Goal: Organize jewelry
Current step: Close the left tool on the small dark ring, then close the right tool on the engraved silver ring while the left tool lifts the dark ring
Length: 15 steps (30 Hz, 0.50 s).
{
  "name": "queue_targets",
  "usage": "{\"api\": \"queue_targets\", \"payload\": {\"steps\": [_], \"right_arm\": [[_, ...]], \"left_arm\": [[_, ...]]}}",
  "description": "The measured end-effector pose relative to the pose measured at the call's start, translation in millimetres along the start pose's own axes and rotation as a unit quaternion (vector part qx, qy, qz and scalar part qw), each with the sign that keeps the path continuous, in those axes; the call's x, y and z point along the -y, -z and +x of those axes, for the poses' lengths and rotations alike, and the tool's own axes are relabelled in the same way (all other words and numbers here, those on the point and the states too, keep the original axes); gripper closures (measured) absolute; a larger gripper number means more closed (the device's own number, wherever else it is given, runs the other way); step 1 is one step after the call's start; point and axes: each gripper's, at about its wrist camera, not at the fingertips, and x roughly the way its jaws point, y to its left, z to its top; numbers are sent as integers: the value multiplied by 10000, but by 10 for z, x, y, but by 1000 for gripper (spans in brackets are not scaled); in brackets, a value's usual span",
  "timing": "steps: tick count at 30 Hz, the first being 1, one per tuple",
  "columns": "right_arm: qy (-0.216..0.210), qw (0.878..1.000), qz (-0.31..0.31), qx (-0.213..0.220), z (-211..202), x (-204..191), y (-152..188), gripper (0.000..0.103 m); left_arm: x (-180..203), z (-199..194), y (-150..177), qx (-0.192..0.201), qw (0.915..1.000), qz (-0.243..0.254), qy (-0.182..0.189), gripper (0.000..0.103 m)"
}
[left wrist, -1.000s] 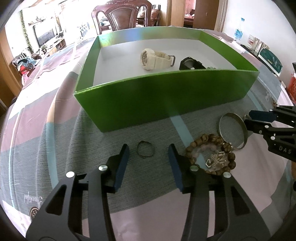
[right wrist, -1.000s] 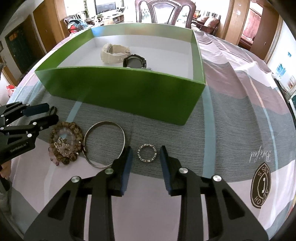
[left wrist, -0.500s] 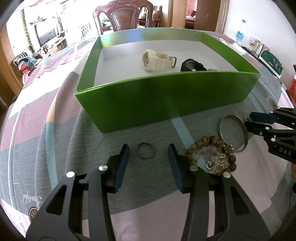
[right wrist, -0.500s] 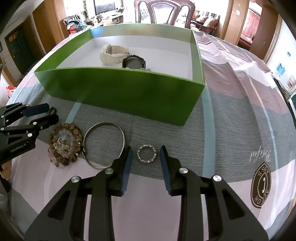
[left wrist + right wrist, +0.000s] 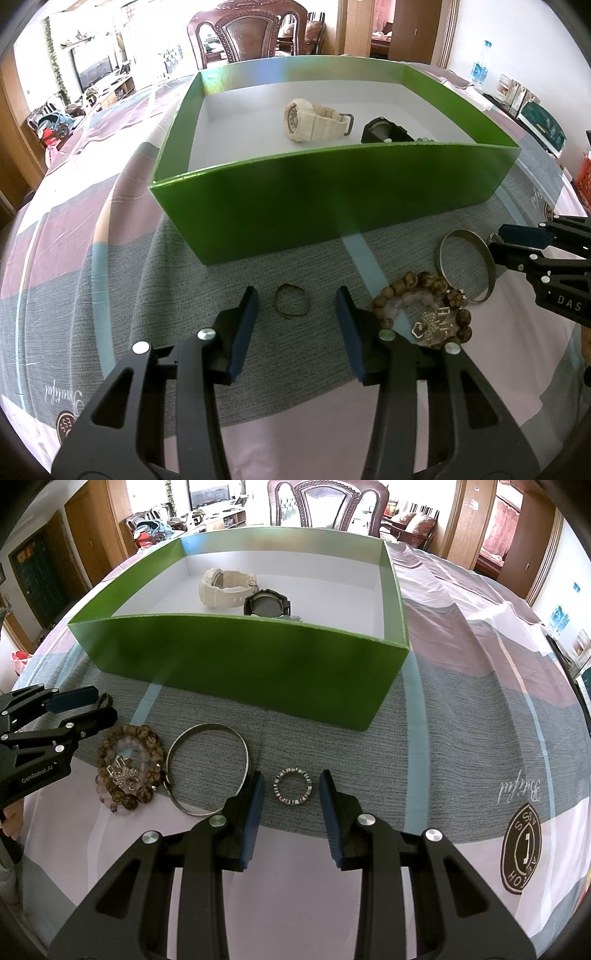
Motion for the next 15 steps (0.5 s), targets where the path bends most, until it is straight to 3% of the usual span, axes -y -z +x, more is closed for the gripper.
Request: {"api": "queue_targets", "payload": {"steps": [3, 10, 15], "right_arm": [[5, 10000, -1, 1, 0, -1, 1, 70], [28, 10000, 52, -4, 5, 34, -6, 66], [39, 10000, 35, 5, 5, 32, -5, 66]], "left_arm": [[-1, 0, 1, -2, 10000, 1, -2, 60], [4, -4, 4, -6, 10000, -2, -1, 83], [2, -6, 5, -3, 10000, -11, -1, 83]]}}
